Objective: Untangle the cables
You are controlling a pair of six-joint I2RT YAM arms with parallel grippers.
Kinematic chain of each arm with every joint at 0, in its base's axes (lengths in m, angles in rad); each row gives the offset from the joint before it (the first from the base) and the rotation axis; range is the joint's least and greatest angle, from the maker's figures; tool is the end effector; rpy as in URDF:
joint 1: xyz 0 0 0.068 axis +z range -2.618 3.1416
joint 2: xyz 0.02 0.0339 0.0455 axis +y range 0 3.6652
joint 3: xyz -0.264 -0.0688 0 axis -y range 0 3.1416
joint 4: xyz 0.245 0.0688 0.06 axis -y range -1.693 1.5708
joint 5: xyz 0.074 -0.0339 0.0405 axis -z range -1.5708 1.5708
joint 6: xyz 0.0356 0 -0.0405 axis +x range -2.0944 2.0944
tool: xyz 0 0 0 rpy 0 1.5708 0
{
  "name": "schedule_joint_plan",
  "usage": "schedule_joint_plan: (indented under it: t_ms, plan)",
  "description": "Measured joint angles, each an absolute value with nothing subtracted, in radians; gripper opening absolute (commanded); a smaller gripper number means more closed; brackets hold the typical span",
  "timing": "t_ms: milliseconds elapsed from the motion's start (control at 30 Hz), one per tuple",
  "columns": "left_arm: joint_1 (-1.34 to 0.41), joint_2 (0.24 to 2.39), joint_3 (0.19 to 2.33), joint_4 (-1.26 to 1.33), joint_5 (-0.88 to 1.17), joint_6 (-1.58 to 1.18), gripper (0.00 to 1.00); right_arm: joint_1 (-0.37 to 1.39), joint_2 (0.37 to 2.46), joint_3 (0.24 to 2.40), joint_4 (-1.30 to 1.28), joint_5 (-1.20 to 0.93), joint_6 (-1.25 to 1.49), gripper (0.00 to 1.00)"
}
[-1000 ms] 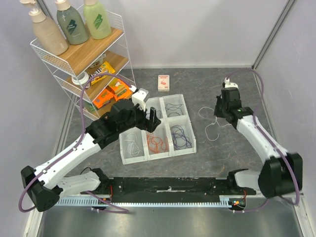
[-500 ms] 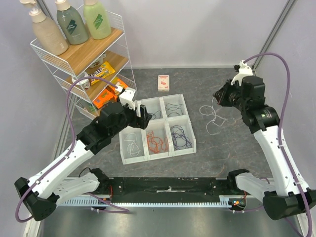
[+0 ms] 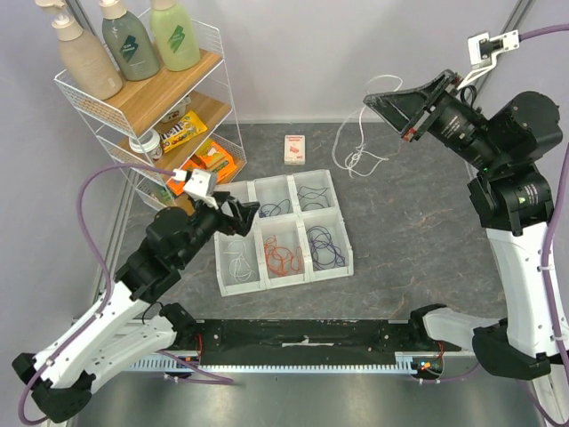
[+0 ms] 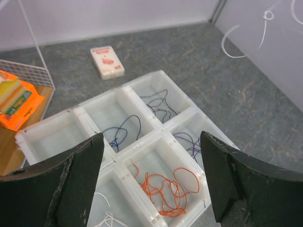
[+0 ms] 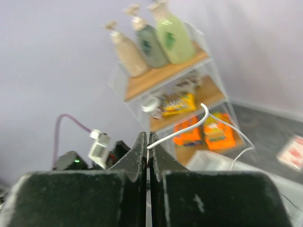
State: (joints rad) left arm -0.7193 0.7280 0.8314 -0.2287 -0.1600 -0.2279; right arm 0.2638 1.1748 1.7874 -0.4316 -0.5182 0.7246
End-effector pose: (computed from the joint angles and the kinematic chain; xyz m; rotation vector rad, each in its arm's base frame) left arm 0.1307 -0.1069 0.3605 0.3010 1.7010 -0.5702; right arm 0.1763 0.0659 0.5659 -0.1177 1.5162 1.1628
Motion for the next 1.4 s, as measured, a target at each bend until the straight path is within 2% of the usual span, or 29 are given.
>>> schedule_joint_plan:
  t_ms: [100, 267, 567, 700, 967, 1200, 1400]
  plan:
    - [-0.719, 0.643, 0.797, -0.199, -0.218, -0.218, 0.89, 0.317, 1.2, 1.816, -0.299, -0.572, 0.823, 0.0]
    - [-0.719, 0.488, 0.743, -0.141, -0.337, -0.213, 0.89, 0.522, 1.31, 1.9, -0.225, -0.55, 0.868, 0.0]
    - [-0.719, 0.334, 0.691, -0.087, -0.517, -0.204, 0.88, 0.868, 1.513, 1.966, -0.271, -0.398, 0.798, 0.0]
    - [-0.717, 0.302, 0.682, -0.074, -0.553, -0.2, 0.88, 0.955, 1.548, 1.993, -0.295, -0.346, 0.758, 0.0]
    - [-0.717, 0.284, 0.681, -0.071, -0.579, -0.191, 0.88, 0.991, 1.574, 2.014, -0.306, -0.281, 0.721, 0.0]
    - [-0.717, 0.278, 0.68, -0.071, -0.596, -0.183, 0.88, 1.013, 1.74, 2.301, -0.368, -0.27, 0.7, 0.0]
    - [-0.717, 0.278, 0.68, -0.071, -0.599, -0.181, 0.88, 1.013, 1.742, 2.385, -0.354, -0.265, 0.693, 0.0]
